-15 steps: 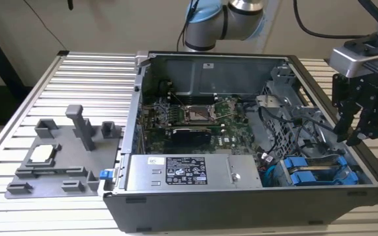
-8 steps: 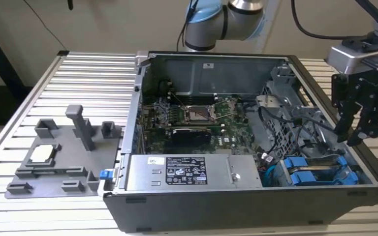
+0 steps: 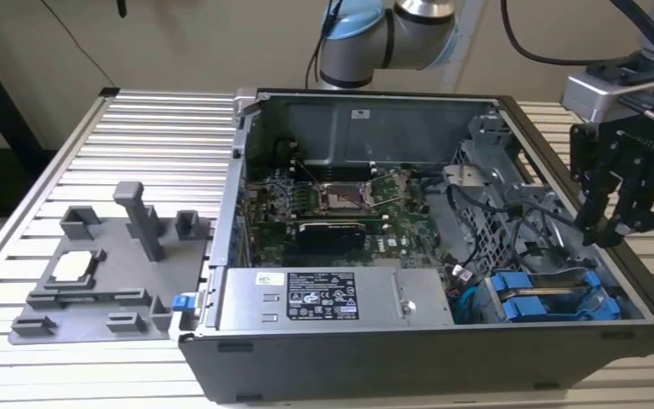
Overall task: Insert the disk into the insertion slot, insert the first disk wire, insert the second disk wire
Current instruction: 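Insert the first disk wire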
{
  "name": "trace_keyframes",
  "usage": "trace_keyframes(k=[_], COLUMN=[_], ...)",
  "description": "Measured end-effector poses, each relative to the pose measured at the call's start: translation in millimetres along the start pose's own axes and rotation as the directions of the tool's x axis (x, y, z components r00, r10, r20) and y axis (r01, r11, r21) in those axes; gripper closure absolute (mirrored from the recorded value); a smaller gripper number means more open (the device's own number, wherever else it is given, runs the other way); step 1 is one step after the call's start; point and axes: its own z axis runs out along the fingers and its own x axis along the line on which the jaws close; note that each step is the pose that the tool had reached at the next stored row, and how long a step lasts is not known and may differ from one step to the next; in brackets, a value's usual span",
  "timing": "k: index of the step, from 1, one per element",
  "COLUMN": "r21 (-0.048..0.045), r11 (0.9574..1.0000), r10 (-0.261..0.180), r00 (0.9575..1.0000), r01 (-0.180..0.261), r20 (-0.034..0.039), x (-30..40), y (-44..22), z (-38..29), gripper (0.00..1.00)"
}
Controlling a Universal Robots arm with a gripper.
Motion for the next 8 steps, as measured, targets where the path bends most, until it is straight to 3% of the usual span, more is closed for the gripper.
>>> trace_keyframes(k=[6, 7, 8], r21=[-0.0001, -0.0001, -0.0001], r11=[1.0, 1.0, 1.0], r10=[0.0, 0.0, 0.0], r00=[1.0, 1.0, 1.0], r01=[0.0, 0.0, 0.0], r20=[-0.0009, -0.001, -0.0012], x=[-0.6, -0.6, -0.6], y=[-0.1, -0.1, -0.1], z=[0.4, 0.5, 0.6], gripper=[0.65, 0.72, 0.72])
